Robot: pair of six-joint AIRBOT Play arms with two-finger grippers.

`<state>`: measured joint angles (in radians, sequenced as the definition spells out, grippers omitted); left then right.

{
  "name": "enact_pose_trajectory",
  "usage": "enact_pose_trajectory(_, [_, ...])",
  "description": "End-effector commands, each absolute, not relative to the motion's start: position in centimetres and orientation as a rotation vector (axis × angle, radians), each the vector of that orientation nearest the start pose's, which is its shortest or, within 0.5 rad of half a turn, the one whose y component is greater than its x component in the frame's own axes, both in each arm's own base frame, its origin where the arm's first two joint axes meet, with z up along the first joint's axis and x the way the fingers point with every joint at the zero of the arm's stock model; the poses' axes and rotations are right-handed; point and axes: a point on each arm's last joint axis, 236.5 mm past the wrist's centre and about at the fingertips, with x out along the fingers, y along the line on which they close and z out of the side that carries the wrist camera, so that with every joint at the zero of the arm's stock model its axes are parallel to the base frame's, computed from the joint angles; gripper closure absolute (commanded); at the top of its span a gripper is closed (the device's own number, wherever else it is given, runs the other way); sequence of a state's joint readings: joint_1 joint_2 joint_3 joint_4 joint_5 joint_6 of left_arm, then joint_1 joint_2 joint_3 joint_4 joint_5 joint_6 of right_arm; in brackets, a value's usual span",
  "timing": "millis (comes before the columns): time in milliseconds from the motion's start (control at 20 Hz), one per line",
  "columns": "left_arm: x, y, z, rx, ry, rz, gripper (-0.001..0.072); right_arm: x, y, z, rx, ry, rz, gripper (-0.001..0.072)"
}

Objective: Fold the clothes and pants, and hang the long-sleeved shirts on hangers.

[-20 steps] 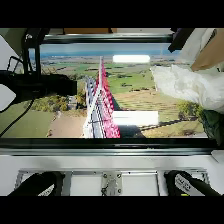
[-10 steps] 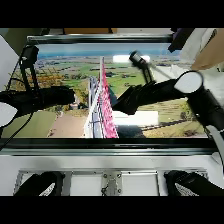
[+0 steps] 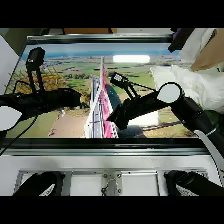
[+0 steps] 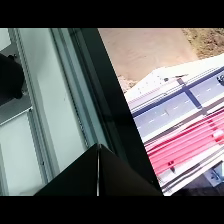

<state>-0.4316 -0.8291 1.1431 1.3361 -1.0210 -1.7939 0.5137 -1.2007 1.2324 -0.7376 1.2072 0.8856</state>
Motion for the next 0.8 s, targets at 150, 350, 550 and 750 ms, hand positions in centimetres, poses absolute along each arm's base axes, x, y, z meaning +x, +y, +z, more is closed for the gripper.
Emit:
enact_pose_trajectory(150, [29.3, -21.5, 19.5, -0.215, 0.807, -0.545, 0.0697, 25.1, 33.2, 13.2, -0.11, 0.897, 1.319, 0.07])
enact_pose_trajectory(350, [28.0, -23.1, 19.5, -0.193, 0.815, -0.598, 0.0697, 25.1, 33.2, 13.2, -0.11, 0.897, 1.319, 0.07])
enact_pose_trajectory(550, [26.5, -24.8, 19.5, -0.168, 0.823, -0.657, 0.0696, 25.1, 33.2, 13.2, -0.11, 0.897, 1.319, 0.0699])
enact_pose_trajectory(750, [24.9, -26.6, 19.6, -0.143, 0.828, -0.719, 0.0697, 25.1, 33.2, 13.2, -0.11, 0.897, 1.319, 0.07])
